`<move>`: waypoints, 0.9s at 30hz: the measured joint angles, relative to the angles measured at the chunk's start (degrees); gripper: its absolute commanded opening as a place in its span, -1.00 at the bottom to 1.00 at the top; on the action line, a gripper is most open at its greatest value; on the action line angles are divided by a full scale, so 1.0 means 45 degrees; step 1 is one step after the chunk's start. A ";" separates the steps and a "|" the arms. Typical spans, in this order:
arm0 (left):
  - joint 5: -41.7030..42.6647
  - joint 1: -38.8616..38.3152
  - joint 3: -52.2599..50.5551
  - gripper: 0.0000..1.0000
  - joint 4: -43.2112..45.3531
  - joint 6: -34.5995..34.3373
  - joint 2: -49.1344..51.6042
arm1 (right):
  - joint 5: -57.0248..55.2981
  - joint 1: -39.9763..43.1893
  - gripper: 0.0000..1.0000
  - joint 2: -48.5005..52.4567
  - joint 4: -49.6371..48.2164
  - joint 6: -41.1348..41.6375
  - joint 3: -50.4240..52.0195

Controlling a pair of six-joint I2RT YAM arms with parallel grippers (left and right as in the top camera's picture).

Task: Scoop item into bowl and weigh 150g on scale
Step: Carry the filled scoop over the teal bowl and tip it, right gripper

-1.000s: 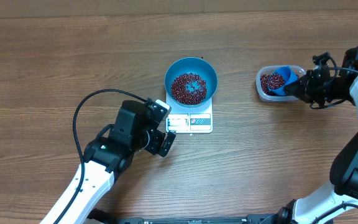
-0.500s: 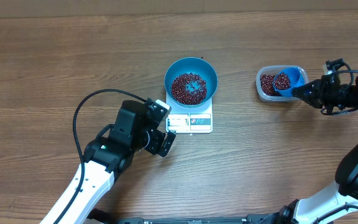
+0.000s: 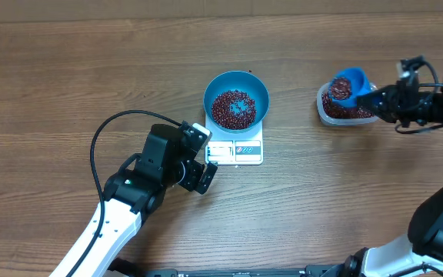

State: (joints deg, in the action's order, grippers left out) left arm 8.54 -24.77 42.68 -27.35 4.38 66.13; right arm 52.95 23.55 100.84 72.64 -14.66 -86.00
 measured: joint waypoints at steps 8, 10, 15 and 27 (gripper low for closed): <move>0.0000 0.0000 0.0000 0.99 0.0000 0.0000 0.0000 | 0.0767 -0.1661 -0.93 -0.0097 0.0005 0.0019 -0.0078; 0.0000 0.0000 0.0000 0.99 0.0000 0.0000 0.0000 | 0.0806 -0.2030 -0.93 -0.0097 0.0000 0.0146 -0.0189; 0.0000 0.0000 0.0000 0.99 0.0000 0.0000 0.0000 | 0.0787 -0.3628 -0.93 -0.0102 -0.0233 0.0622 -0.1117; 0.0000 0.0000 0.0000 0.99 0.0000 0.0000 0.0000 | -0.1817 -0.7393 -0.93 -0.0107 -0.2327 0.3070 -0.1365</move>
State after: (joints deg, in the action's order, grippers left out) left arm 8.54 -24.77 42.68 -27.35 4.38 66.13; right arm 44.77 -9.72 100.36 62.17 -0.84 -92.14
